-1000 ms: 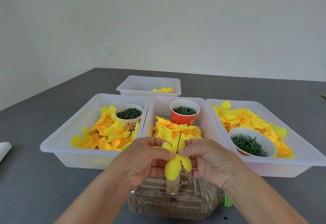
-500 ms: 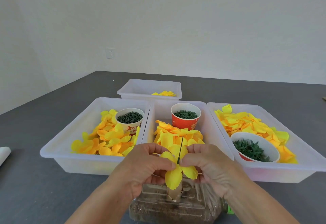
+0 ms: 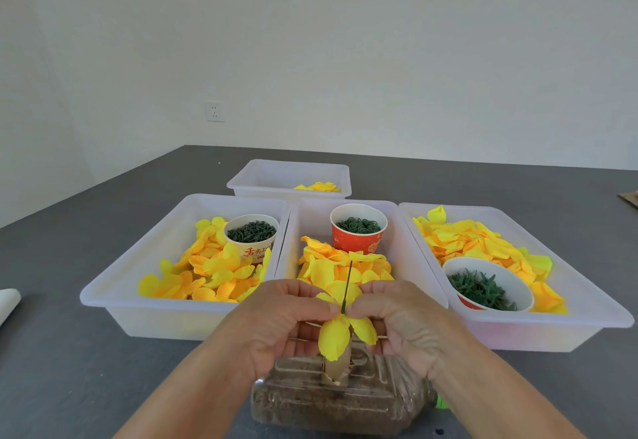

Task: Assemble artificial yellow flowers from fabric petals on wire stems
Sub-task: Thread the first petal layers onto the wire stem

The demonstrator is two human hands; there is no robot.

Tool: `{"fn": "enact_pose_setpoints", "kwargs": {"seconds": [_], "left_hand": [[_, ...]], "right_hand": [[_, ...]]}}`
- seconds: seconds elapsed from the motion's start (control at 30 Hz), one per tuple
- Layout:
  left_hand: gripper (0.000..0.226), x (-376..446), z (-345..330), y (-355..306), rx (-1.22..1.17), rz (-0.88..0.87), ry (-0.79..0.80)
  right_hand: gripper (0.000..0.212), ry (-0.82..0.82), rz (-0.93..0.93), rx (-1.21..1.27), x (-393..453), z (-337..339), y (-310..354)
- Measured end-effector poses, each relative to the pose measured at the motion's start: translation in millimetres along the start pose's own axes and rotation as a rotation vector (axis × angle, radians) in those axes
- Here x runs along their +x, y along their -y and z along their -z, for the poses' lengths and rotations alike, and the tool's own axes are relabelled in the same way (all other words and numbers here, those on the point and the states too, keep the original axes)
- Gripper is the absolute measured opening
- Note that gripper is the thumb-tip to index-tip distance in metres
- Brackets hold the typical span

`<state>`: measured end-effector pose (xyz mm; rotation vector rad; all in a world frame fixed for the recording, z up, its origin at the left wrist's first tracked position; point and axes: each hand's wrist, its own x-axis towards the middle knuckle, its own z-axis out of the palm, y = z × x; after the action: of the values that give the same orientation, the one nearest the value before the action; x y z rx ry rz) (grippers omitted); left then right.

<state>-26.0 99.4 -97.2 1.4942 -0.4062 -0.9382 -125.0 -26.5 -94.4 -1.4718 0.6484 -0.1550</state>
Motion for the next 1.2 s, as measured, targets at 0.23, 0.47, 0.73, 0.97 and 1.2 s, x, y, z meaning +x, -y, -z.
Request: {"fn": "enact_pose_setpoints", "kwargs": {"seconds": [0.23, 0.47, 0.73, 0.97, 1.2], "left_hand": [[0.02, 2.2, -4.4, 1.6, 0.037, -0.032, -0.054], [0.021, 5.2, -3.2, 2.0, 0.049, -0.03, -0.052], [0.013, 3.9, 5.6, -0.9, -0.027, -0.01, -0.076], [0.004, 3.3, 8.3, 3.6, -0.023, 0.011, -0.07], [0.012, 5.3, 8.8, 4.9, -0.031, 0.045, -0.072]], "right_hand": [[0.019, -0.025, 0.014, -0.013, 1.9, 0.7, -2.7], [0.04, -0.131, 0.059, -0.066, 1.2, 1.9, -6.3], [0.02, -0.203, 0.395, -0.221, -11.7, 7.2, -11.3], [0.023, -0.087, 0.526, -0.401, -14.4, 1.5, -8.6], [0.018, -0.104, 0.543, -0.507, -9.2, 3.5, -9.5]]}}
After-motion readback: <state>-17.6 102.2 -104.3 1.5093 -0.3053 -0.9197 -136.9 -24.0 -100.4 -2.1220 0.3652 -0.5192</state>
